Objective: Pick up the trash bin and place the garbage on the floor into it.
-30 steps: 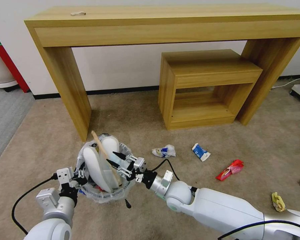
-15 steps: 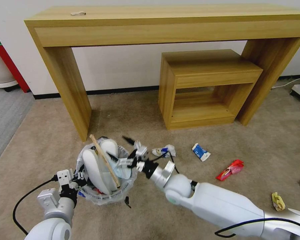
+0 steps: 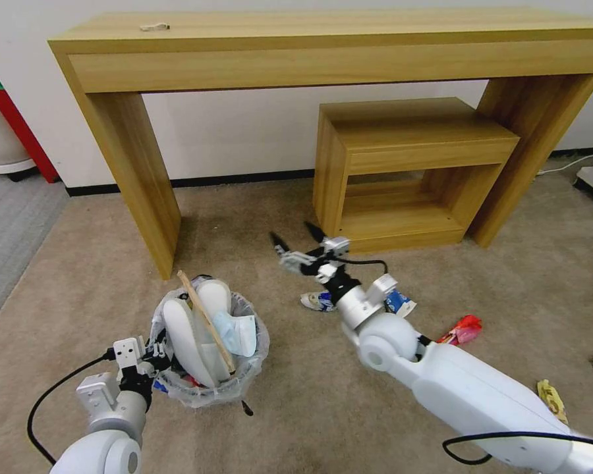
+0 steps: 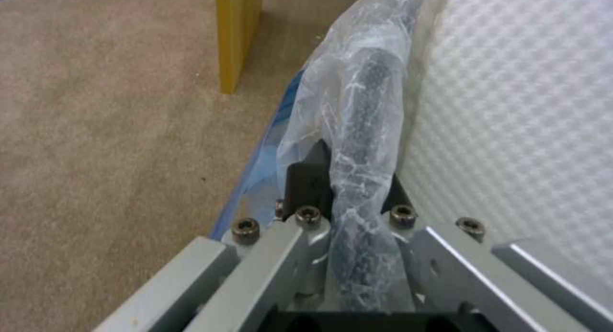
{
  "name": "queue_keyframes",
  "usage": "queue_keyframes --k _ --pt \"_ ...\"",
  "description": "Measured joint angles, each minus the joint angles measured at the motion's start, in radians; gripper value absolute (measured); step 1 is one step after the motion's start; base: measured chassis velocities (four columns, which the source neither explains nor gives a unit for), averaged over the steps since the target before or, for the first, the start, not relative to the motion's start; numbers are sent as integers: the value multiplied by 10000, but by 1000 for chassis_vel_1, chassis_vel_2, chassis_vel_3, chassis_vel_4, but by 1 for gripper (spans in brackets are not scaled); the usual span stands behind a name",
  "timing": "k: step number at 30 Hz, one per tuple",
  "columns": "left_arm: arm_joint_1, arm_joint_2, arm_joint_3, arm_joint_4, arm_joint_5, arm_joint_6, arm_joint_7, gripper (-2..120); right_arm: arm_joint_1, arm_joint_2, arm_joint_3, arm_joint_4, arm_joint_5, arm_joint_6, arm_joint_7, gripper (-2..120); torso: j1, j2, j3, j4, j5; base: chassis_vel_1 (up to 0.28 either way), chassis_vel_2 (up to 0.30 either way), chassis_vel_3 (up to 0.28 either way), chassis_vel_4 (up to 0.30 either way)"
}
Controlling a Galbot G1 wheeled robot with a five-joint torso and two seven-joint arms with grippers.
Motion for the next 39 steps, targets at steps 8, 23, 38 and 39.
queue_keyframes --k 8,23,38,39 --pt "-21 49 -2 0 -69 -1 -4 3 -1124 -612 949 75 -268 -52 -1 100 0 0 0 0 0 0 0 0 0" --pt "6 209 -116 -94 -284 -6 -13 3 -3103 -1551 3209 -17 -1420 508 -555 100 0 0 -1 0 0 0 0 0 0" --pt "76 218 -151 -228 -314 -30 -20 3 -3723 -1568 3981 -301 -2239 628 -862 100 0 0 0 1 -2 0 0 0 0" --pt "89 214 -154 -236 -314 -37 -21 3 -3728 -1555 3981 -313 -2269 628 -884 100 -1 0 0 0 -2 0 0 0 0"
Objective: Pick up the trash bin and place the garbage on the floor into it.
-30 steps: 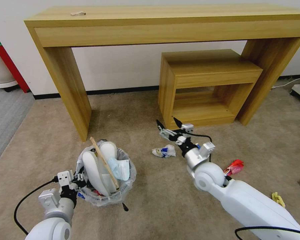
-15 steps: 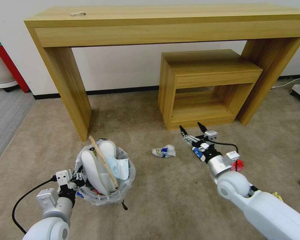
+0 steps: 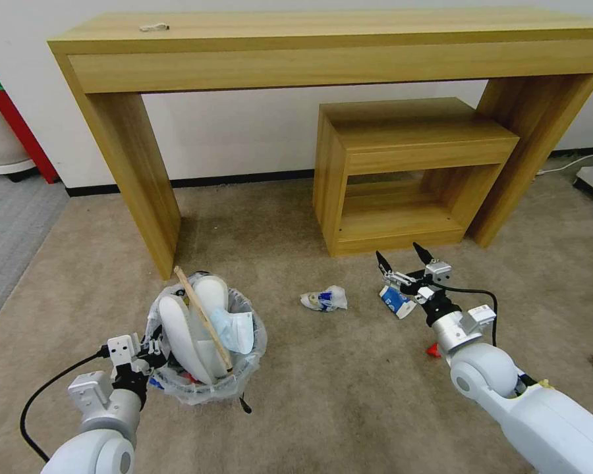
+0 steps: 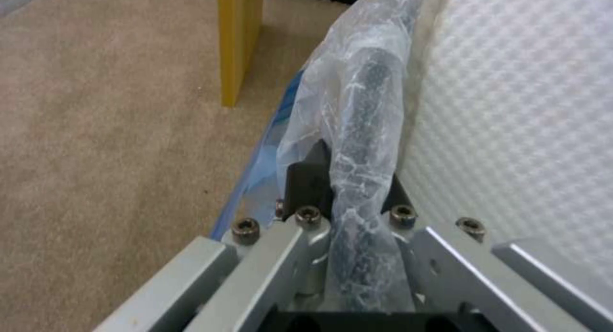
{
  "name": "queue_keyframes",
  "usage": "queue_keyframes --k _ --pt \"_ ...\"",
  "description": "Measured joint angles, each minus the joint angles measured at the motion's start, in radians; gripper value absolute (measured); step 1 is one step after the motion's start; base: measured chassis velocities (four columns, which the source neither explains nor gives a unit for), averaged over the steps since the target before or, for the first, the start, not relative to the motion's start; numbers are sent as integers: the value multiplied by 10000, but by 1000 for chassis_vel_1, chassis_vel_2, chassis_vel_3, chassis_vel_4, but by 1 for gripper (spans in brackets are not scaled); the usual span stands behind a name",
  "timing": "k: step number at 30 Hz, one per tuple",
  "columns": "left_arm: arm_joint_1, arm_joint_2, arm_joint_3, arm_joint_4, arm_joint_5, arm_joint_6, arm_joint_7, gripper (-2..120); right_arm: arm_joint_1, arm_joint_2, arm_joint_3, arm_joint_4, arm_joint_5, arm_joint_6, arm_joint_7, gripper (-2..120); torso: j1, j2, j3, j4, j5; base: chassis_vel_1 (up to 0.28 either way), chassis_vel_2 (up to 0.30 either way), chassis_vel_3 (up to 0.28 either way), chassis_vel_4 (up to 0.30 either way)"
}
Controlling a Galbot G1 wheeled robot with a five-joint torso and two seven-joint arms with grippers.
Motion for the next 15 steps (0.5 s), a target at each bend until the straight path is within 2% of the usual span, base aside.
queue_keyframes --k 6,15 --pt "11 -4 -10 -3 0 -28 0 3 40 86 -49 -80 -114 72 -42 100 0 0 -1 0 0 -22 14 21 -19" --pt "-46 -14 2 56 1 -33 0 3 174 194 -228 -240 -120 123 -42 100 1 0 2 1 0 -134 150 133 -136"
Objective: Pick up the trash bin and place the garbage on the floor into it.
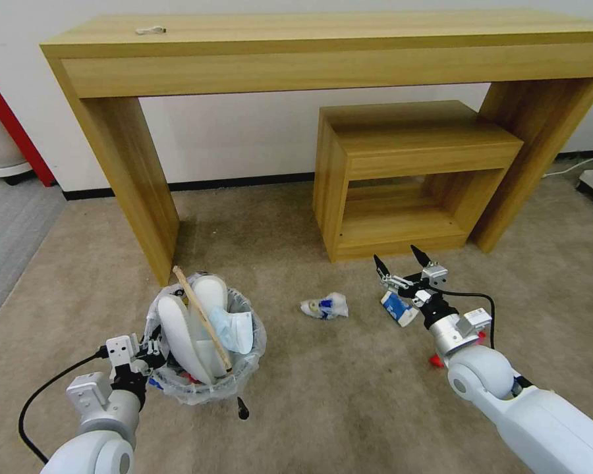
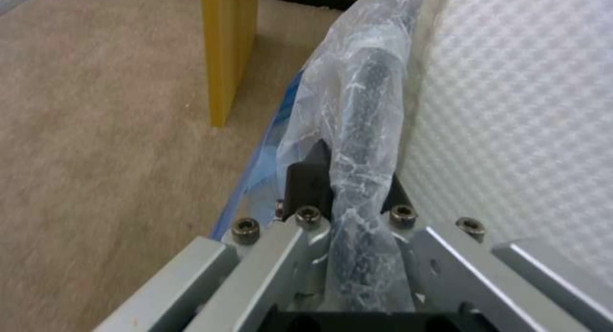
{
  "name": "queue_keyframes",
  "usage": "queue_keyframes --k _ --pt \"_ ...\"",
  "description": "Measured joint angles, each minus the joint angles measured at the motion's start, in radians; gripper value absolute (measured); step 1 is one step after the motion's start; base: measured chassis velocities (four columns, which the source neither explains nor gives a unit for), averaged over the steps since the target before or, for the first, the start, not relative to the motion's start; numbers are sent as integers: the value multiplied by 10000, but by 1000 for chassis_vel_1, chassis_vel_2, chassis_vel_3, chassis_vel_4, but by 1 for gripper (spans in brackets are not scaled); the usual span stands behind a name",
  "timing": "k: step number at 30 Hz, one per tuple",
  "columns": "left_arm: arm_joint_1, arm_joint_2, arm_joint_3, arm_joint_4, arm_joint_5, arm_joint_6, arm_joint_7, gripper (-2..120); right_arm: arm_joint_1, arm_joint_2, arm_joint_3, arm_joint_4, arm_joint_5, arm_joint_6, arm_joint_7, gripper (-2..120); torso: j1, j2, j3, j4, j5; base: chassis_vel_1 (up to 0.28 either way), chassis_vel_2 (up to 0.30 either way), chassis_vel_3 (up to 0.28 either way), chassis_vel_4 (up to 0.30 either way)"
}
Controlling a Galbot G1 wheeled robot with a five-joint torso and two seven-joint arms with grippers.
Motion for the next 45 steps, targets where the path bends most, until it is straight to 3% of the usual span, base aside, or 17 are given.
queue_keyframes --k 13,21,23,25,31,39,45 --pt "-103 0 -9 184 -2 -1 -7 3 416 218 -618 -476 -52 363 -192 100 0 0 -2 -1 0 -76 77 73 -63" --pt "-128 -1 -7 226 -3 13 -10 3 1083 214 -1497 -910 925 -1076 600 100 0 0 -2 -1 0 0 0 0 0" --pt "-139 -4 -12 231 -6 25 -13 3 1294 187 -1812 -945 1552 -1996 971 100 0 0 -2 -1 0 0 0 0 0" --pt "-139 -7 -13 236 -6 26 -14 3 1337 193 -1879 -952 1671 -2141 1056 100 0 0 -2 -1 -2 0 0 0 0" --pt "-168 -56 16 363 29 27 -18 3 2008 387 -3050 -1490 2602 -3948 1919 100 0 0 -1 -3 2 0 0 0 0" --pt "-108 -156 7 359 117 -13 -15 3 3151 1198 -4460 -2574 3124 -4778 2858 100 0 0 -2 2 0 0 0 0 0" --pt "-63 -192 -37 330 137 -69 -13 3 3695 1591 -5124 -3260 2879 -4996 2878 100 0 0 -2 -1 -3 0 0 0 0"
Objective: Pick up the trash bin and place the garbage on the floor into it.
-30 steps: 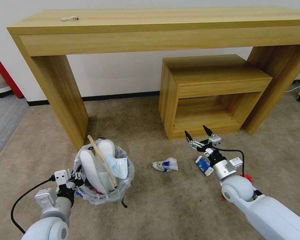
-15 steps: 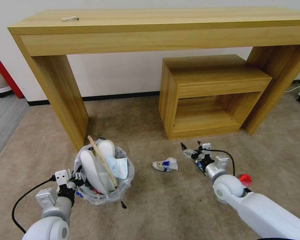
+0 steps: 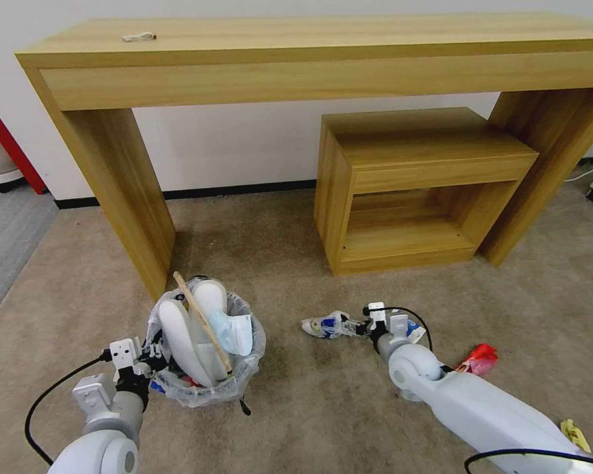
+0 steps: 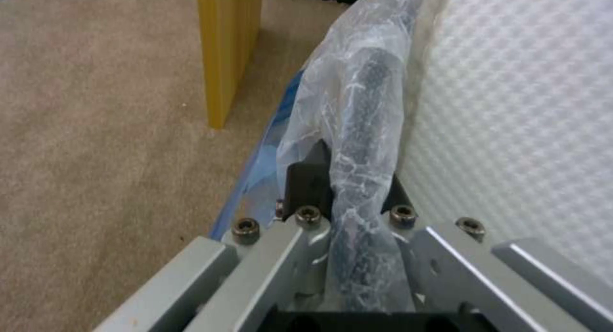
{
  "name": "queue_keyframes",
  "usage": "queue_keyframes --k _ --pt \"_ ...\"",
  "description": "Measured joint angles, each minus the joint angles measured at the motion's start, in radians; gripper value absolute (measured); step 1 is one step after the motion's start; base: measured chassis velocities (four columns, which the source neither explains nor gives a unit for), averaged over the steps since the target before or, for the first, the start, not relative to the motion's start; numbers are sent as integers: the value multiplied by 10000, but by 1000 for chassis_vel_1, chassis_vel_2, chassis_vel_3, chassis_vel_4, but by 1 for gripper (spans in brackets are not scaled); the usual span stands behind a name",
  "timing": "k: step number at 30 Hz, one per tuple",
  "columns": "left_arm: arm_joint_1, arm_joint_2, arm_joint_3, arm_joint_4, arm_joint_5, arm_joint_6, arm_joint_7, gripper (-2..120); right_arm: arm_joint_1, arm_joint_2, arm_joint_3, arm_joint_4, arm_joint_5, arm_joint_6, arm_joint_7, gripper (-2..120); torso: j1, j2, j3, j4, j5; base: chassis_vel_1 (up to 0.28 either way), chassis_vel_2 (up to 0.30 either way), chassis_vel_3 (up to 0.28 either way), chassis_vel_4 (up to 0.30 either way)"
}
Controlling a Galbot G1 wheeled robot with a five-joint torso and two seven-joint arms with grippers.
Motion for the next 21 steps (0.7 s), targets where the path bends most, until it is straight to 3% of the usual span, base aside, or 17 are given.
queue_keyframes --k 3,7,10,11,13,21 --pt "11 -23 -23 -1 0 -51 4 3 21 159 -97 -116 -162 -47 80 100 0 0 1 3 5 0 0 0 0" --pt "-9 -33 -21 39 5 -67 3 3 206 -98 -301 -408 -1778 256 -974 97 0 0 0 0 3 0 0 0 0" --pt "-104 -93 23 100 23 -85 8 3 712 -455 -844 -978 -3581 1341 -2302 96 0 0 0 -1 4 0 0 0 0" --pt "-104 -93 23 100 23 -85 8 3 712 -455 -844 -978 -3581 1341 -2302 96 0 0 0 -1 4 0 0 0 0" --pt "-129 -124 48 127 51 -93 8 3 993 -548 -1034 -1610 -4571 2449 -3428 96 0 0 0 0 3 0 0 0 0" --pt "-135 -201 45 154 122 -131 10 3 1412 -271 -1728 -3337 -5142 3967 -5271 96 0 0 1 0 4 0 0 0 0"
